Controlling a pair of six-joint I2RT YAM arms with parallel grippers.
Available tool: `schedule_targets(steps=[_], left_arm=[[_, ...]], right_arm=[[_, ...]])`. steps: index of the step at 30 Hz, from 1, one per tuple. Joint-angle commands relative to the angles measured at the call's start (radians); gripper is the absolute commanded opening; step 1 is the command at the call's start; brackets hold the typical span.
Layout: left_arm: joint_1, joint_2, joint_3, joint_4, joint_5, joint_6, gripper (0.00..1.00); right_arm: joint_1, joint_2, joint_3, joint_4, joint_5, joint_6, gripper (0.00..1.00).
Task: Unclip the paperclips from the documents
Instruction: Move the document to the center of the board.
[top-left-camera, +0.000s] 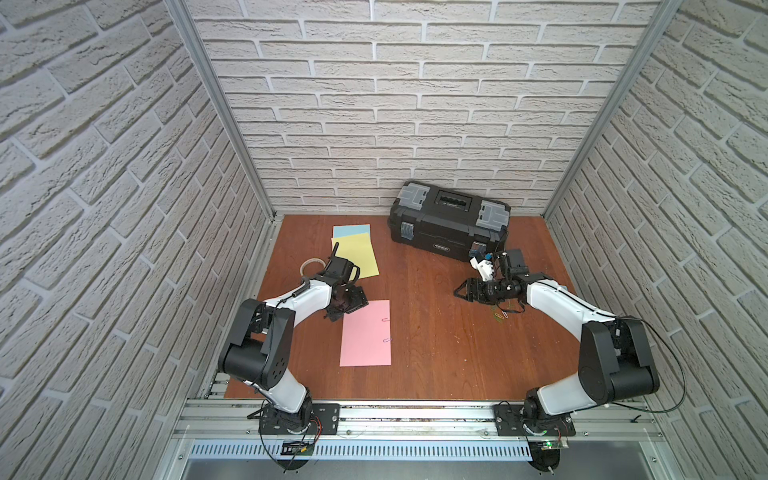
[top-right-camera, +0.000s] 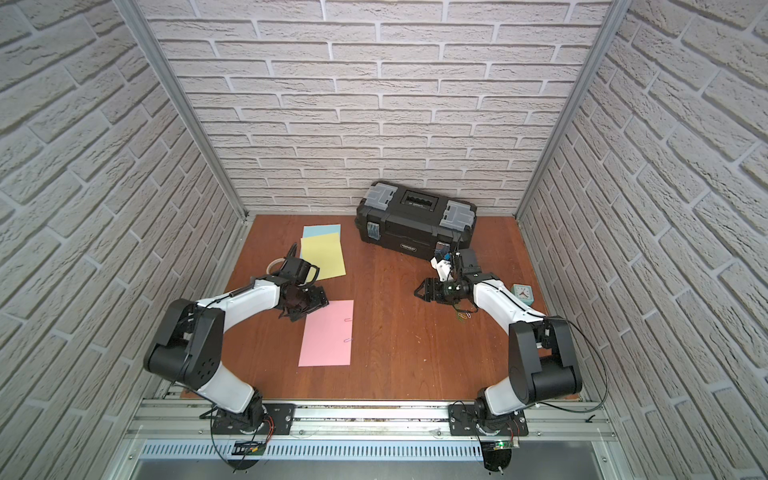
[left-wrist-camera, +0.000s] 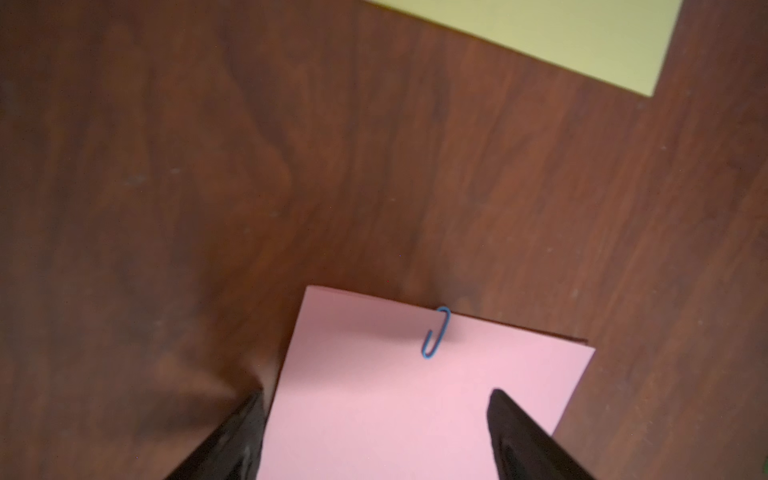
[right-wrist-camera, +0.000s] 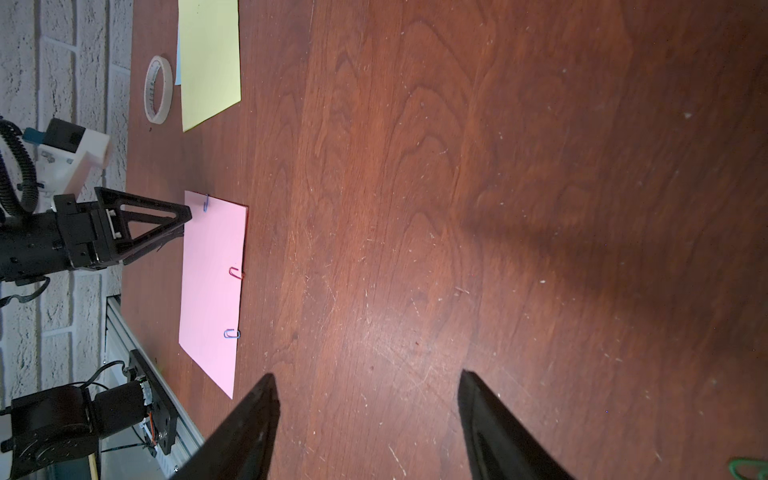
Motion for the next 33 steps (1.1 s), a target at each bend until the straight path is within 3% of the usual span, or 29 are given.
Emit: schedule_targets(steps=[1,8,17,24,33], left_arm=[[-0.013,0.036,-0.008,-0.038,0.059,0.013,0.83],[-0.013,-0.086,-0.073,-0.171,-0.039,0.131,0.84],[-0.077,-0.035,-0.141,-0.179,0.068,0.166,0.89],[-0.181,0.063,-0.070,-0.093,0.220,0.107,0.89],[-0.274,0.228,0.162,-0.118,0.336,0.123,0.88]], right_arm=[[0.008,-0.036,0.034,-0.003,-0.009,-0.014,0.70],[0.008,-0.041,0.037,-0.003,-0.010,-0.012,0.70],[0.016,-0.020,0.044,0.027,-0.027,0.006,0.70],[0.020,-0.049,0.040,-0.001,-0.021,0.000,0.70],[0.031,-0.091,0.010,-0.008,-0.015,0.016,0.70]])
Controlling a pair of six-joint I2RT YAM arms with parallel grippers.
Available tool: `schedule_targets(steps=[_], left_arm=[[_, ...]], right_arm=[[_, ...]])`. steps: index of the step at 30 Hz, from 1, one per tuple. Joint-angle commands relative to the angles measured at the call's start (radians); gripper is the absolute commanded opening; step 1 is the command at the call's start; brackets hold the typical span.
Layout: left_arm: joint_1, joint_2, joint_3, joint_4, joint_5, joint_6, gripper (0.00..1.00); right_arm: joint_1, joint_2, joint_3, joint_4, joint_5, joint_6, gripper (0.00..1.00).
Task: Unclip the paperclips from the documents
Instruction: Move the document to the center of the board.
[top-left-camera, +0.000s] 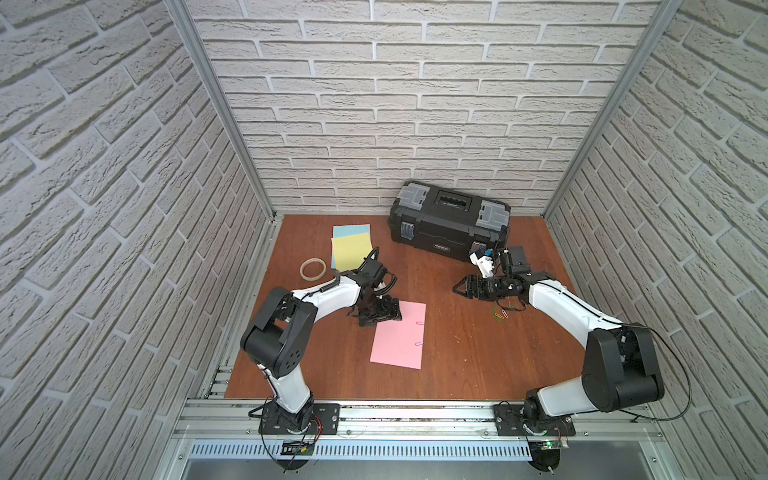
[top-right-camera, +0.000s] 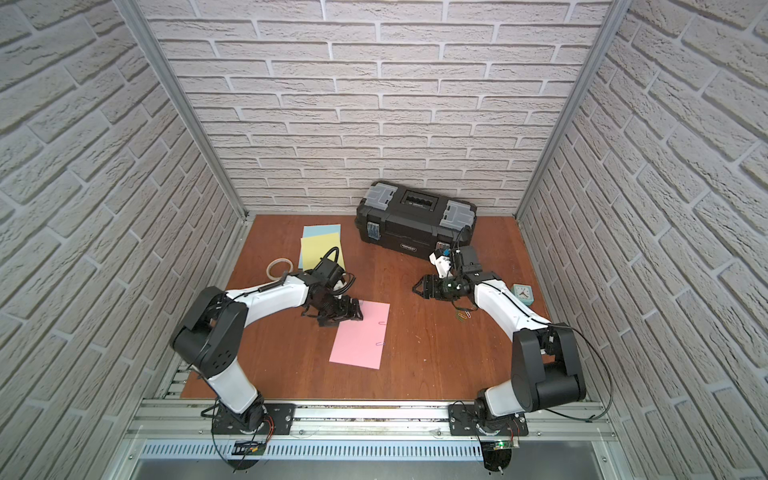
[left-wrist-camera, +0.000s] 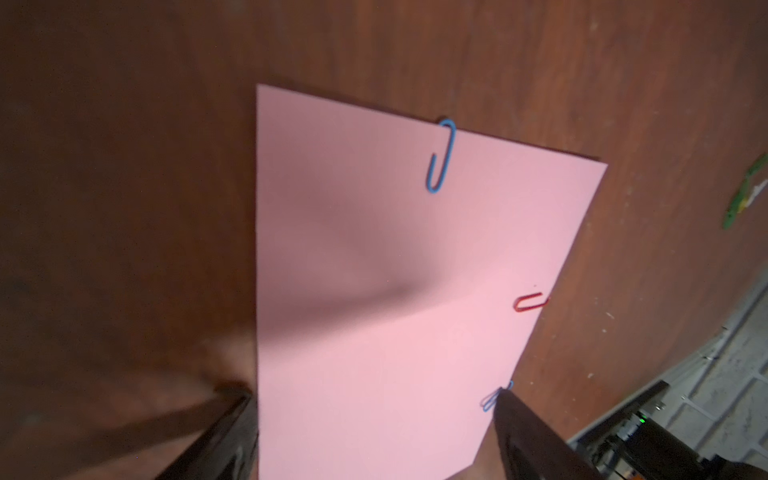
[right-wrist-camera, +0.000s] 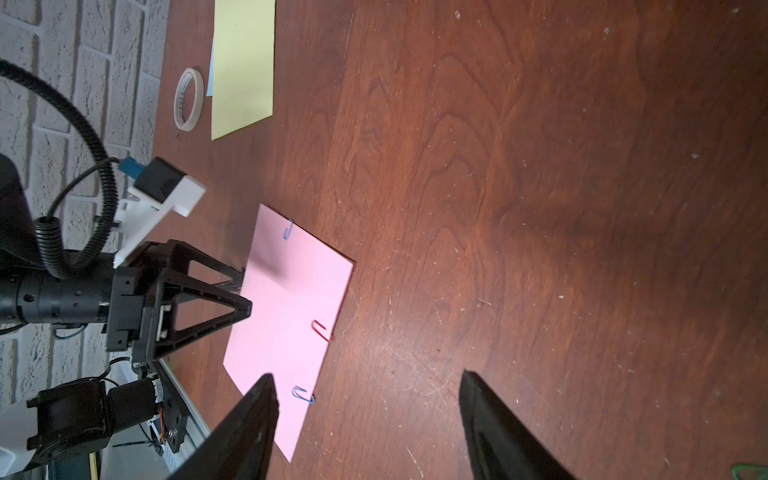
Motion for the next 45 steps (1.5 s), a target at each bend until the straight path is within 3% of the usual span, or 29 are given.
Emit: schedule_targets(steps=[1,6,15,30,45], left_arm=[[-0.039,0.110,0.028,-0.024,0.083,0.010,0.88],[-0.065,0.142,0.064,-0.043,0.110,0.020,0.88],[-0.065,0.085,-0.031,0.002,0.127,0.001,0.88],[-0.061,0.048,-0.072,0.028,0.126,-0.005,0.89],[-0.027,-0.022,-0.087,-0.017,0.012,0.010,0.87]], right_arm=[[0.015,-0.043,-0.016,0.002,-0.006,0.011,0.70],[0.050,-0.059,-0.083,0.033,0.001,0.049,0.70],[0.187,0.031,-0.204,0.174,0.024,0.154,0.70],[0.290,0.268,-0.067,0.232,0.045,0.179,0.70],[0.277,0.157,-0.018,0.056,0.119,0.091,0.71]])
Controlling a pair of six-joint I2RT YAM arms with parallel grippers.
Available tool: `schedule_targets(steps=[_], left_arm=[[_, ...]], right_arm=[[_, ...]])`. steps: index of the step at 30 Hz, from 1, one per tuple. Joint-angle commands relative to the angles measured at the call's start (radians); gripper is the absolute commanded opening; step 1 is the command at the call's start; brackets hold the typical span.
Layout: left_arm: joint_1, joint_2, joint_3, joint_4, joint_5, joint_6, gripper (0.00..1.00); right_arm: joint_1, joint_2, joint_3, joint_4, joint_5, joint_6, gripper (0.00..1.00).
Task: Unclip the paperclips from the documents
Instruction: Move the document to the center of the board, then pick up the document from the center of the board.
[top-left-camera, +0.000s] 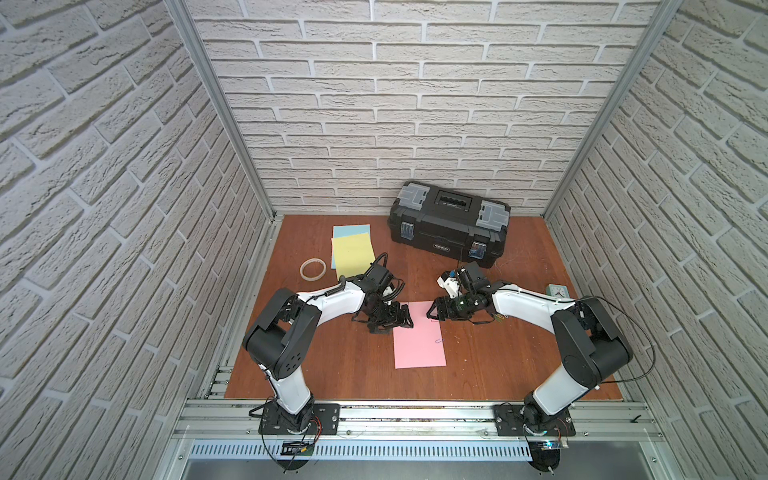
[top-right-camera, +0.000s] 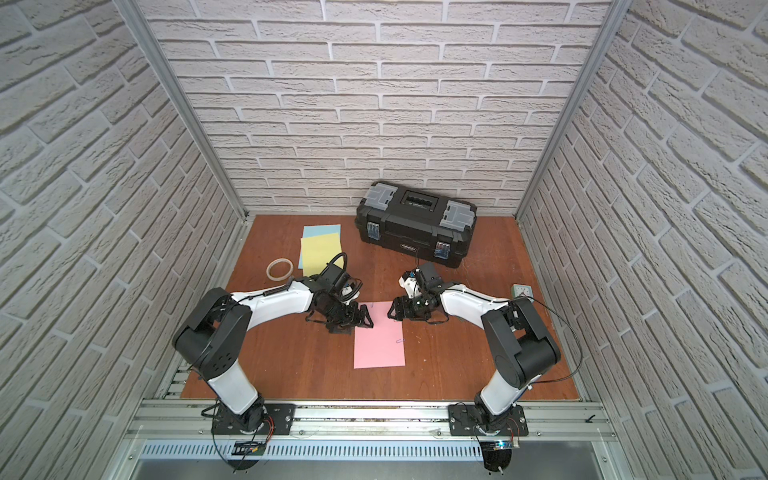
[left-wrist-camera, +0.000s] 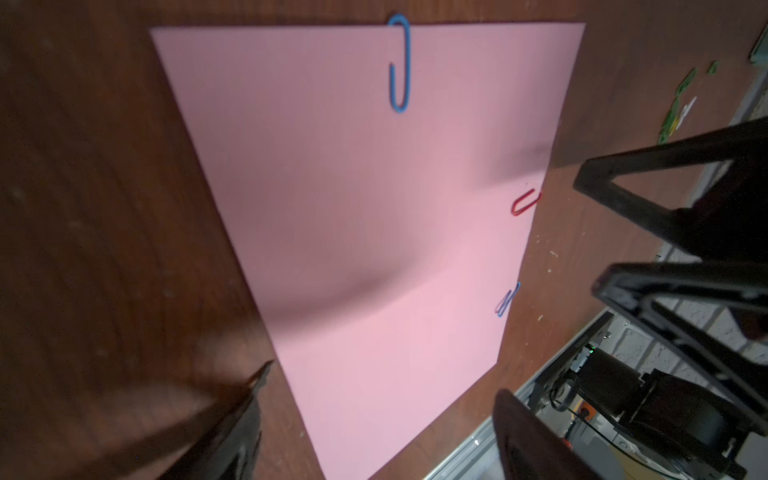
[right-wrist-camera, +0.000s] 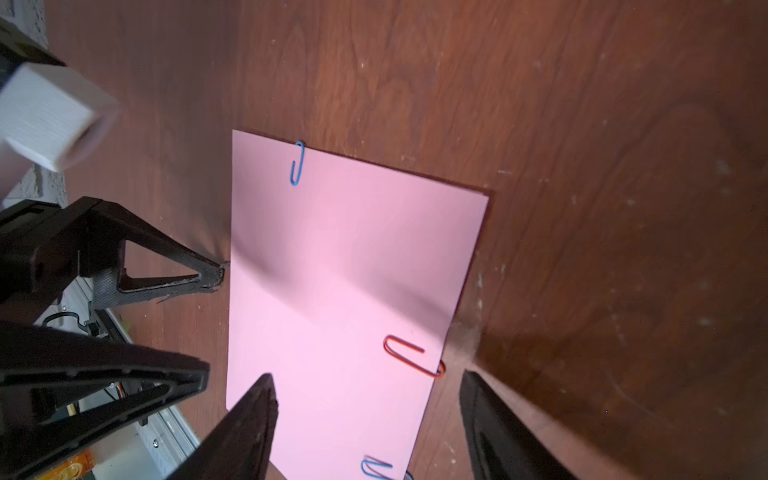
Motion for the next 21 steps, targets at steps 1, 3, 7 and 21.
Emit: schedule_targets(steps=[1,3,7,21], left_arm=[[0.014,0.006,-0.020,-0.088,-0.103,0.018,0.87],[0.021,0.008,-0.018,-0.083,-0.111,0.023,0.87],[0.033,0.026,-0.006,-0.067,-0.106,0.031,0.85],[0.014,0.119,0.060,-0.045,-0.055,0.038,0.79]], right_arm=[[-0.003,-0.029,0.013,-0.037,0.007,-0.025,0.71],[-0.001,-0.028,-0.007,-0.031,-0.001,-0.015,0.70],[0.002,-0.033,-0.050,-0.017,-0.008,0.000,0.70],[0.049,-0.002,-0.080,-0.004,-0.037,0.029,0.70]])
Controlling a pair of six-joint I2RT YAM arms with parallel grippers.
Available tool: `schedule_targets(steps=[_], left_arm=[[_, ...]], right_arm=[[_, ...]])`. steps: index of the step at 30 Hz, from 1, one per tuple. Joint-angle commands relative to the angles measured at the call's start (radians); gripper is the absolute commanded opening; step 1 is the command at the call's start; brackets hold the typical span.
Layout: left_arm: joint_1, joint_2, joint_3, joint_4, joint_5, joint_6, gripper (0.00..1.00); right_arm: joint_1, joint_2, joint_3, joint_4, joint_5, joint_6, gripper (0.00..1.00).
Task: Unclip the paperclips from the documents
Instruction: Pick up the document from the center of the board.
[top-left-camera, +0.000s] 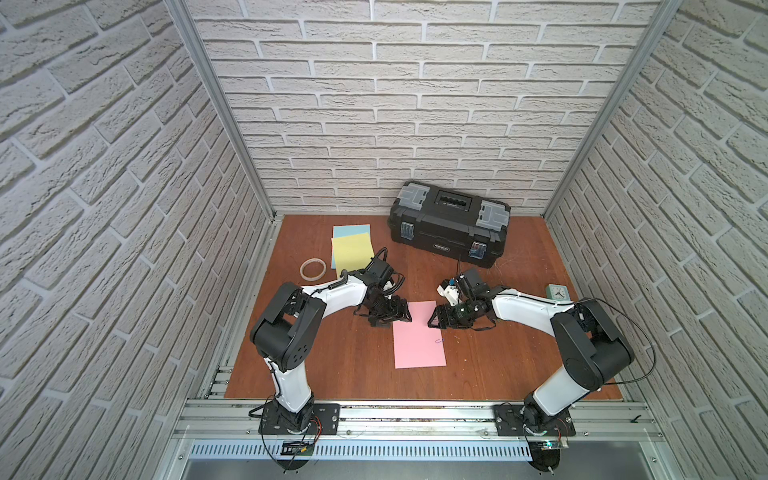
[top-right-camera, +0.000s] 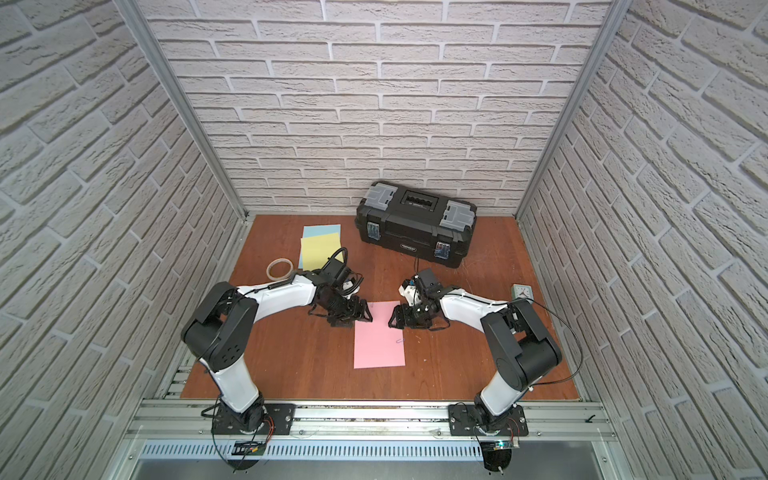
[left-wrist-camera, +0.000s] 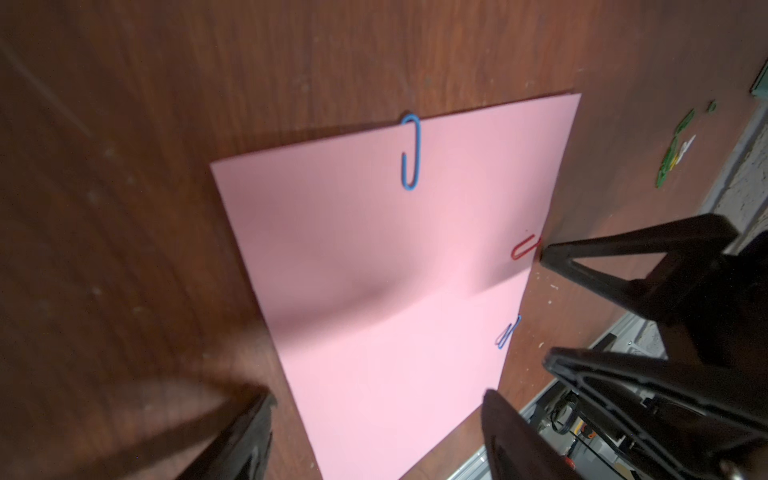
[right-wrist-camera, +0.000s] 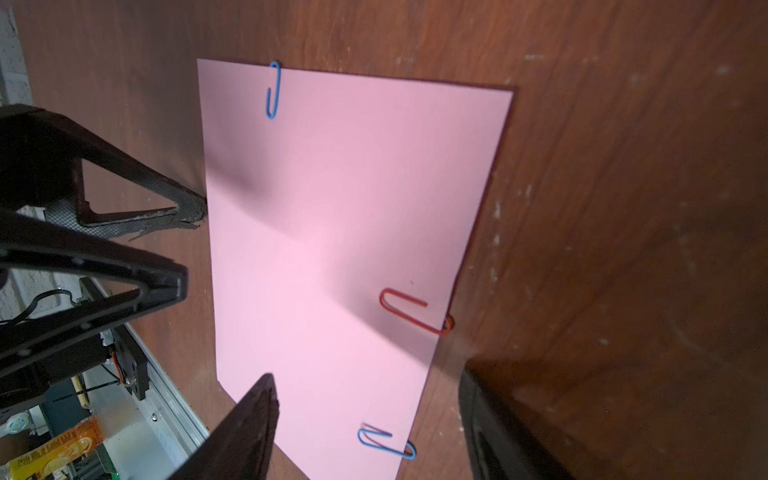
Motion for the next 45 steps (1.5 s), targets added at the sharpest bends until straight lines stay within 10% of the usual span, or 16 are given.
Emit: schedule_targets(steps=[1,45], left_arm=[[-0.006,0.056,-0.017,-0.026,-0.039,0.022,0.79],[-0.005,0.091,0.008,-0.013,0.007,0.026,0.67]], right_arm=[[0.024,0.008,-0.021,0.010,-0.019,0.017,0.70],[0.144,0.004,0.024,0.245,-0.112,0.083,0.80]])
